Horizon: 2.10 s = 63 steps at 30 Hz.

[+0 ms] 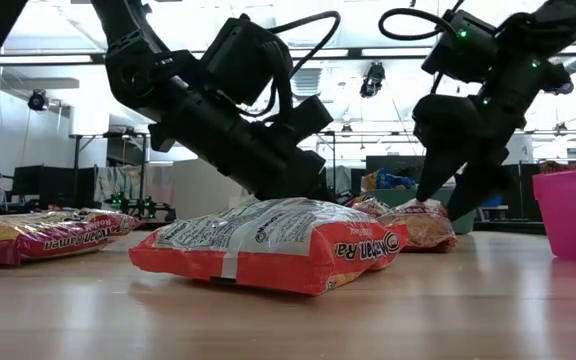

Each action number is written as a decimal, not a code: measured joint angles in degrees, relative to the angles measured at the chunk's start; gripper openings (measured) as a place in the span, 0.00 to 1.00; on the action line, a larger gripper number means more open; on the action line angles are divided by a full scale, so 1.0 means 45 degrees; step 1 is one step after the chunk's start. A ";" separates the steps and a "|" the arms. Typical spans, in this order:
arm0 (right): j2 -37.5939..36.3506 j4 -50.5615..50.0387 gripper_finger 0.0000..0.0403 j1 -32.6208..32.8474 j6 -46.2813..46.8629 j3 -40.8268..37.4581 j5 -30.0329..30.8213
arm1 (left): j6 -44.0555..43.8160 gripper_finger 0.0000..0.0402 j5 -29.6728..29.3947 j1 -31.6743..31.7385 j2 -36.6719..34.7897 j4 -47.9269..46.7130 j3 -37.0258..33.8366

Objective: Sort Maruchan noodles
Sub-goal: Put the right red noodle pack into the red bin

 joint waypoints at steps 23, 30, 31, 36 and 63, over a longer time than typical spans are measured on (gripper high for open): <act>0.3433 0.8112 0.75 0.0340 -0.0216 -0.1240 -0.1046 | -0.0137 0.22 0.0005 0.0000 -0.0010 -0.0063 -0.0010; 0.3385 0.8025 0.51 0.0345 -0.0316 -0.1063 -0.1204 | -0.0189 0.22 0.0005 -0.0005 -0.0046 -0.0099 -0.0010; 0.3310 0.8023 0.47 0.0345 -0.0316 -0.1063 -0.1281 | -0.0189 0.22 0.0005 -0.0005 -0.0070 -0.0098 -0.0010; 0.2950 0.7929 0.29 0.0345 -0.0311 -0.1060 -0.1486 | -0.0189 0.22 0.0005 -0.0015 -0.0295 -0.0219 -0.0010; -0.3313 -0.6847 0.11 0.2300 0.2853 0.4112 -0.7127 | 0.1715 0.22 0.0010 -0.0913 -0.6694 -0.5580 -0.0015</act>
